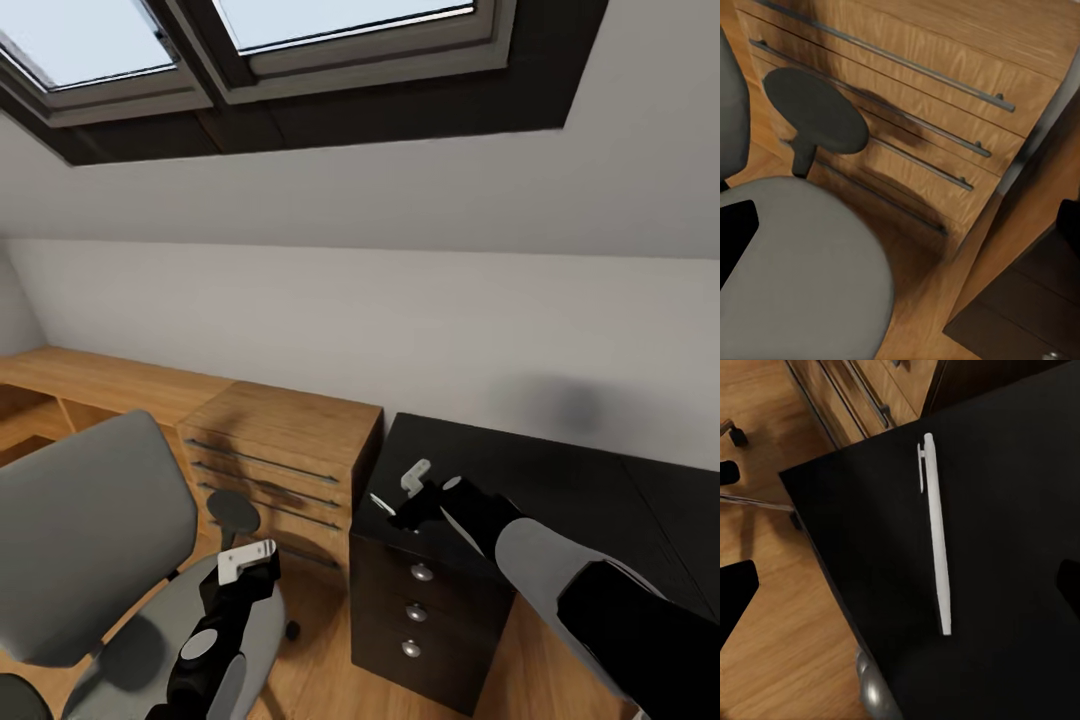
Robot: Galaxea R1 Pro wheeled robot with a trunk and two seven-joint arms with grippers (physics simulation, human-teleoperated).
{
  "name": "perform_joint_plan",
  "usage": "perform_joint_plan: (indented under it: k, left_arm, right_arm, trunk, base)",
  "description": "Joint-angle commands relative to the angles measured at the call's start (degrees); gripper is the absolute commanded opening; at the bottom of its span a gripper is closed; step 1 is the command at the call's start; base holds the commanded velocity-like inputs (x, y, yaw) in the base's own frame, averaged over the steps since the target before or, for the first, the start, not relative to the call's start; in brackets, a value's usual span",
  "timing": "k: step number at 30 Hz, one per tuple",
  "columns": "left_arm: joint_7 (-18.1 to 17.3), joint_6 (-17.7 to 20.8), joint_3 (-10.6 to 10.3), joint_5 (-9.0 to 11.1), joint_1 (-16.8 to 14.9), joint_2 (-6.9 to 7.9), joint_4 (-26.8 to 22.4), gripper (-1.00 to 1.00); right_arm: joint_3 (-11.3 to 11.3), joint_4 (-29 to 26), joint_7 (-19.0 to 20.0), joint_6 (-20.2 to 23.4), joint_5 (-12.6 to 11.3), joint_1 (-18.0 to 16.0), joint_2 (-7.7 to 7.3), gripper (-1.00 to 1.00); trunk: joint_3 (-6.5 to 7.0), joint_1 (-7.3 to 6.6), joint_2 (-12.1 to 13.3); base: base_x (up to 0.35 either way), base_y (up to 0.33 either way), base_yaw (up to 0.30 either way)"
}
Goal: In the bedroom, organize the workspace by keeping the computer under the desk, ensuring the monitor is on the desk, placing the keyboard on the desk next to the monitor, placing the mouse on the desk next to the keyboard, moving the folder from the swivel chair onto the desk next to the mouse, stacking the notebook on top of the folder with the pen on top of the notebook, and positioning the swivel chair next to the desk.
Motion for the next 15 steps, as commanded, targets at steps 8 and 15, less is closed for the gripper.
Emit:
perform_joint_plan:
  k: [8, 15]
  left_arm:
    - [0.5, 0.2, 0.0, 0.5, 0.0, 0.00, -0.3, 1.00]
    - [0.5, 0.6, 0.0, 0.6, 0.0, 0.12, -2.4, 1.00]
  right_arm:
    - [0.1, -0.2, 0.0, -1.3, -0.4, -0.1, -0.35, 1.00]
    - [-0.1, 0.0, 0.0, -3.9, -0.5, -0.1, -0.37, 1.00]
  trunk:
    - [-1.53, 1.77, -3.3]
    - [-2.79, 3.31, -6.1]
  base:
    - [0.000, 0.000, 0.007]
    - [0.000, 0.000, 0.000]
